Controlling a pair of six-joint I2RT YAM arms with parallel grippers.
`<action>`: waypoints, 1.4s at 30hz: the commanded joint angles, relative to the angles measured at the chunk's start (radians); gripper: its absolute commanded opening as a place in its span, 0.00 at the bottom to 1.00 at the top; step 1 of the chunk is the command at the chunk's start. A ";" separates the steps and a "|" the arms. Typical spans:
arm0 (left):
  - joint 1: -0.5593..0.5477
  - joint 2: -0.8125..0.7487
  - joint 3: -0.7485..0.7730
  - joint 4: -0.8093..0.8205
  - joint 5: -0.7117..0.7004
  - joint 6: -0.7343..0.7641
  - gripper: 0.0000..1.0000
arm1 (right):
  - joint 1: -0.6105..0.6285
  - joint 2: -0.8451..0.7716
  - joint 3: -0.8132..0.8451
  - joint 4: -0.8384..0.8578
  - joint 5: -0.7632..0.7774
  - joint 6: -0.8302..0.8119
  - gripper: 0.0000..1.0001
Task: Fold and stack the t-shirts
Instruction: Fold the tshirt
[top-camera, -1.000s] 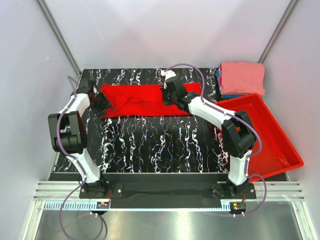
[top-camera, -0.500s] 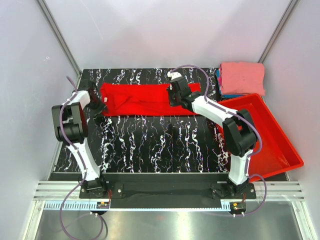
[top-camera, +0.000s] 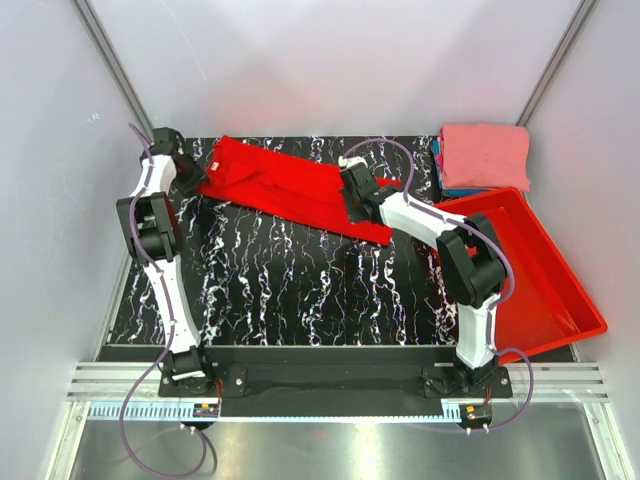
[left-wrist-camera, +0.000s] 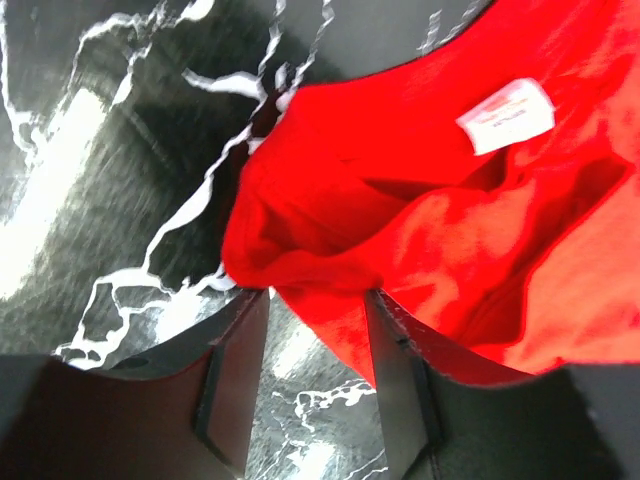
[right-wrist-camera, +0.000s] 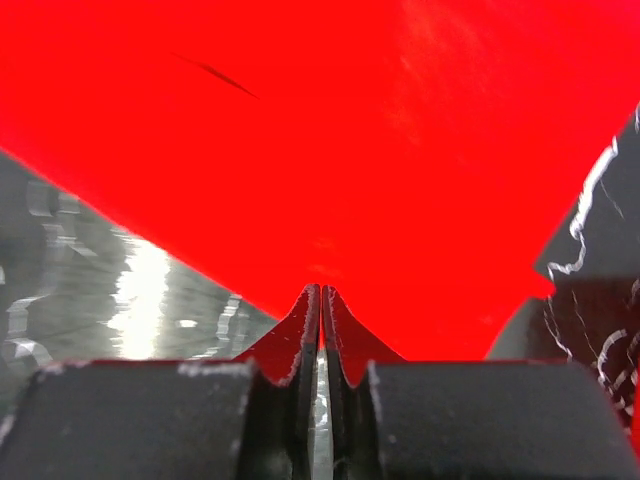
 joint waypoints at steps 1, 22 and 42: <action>0.015 -0.062 0.039 0.038 0.088 0.032 0.51 | -0.030 0.030 0.012 -0.065 0.109 0.021 0.10; -0.011 -0.517 -0.577 0.166 0.081 -0.027 0.55 | 0.040 -0.125 -0.350 -0.111 -0.027 0.445 0.04; -0.016 -0.289 -0.437 0.256 0.184 0.047 0.64 | 0.218 -0.275 -0.287 -0.174 -0.255 0.366 0.29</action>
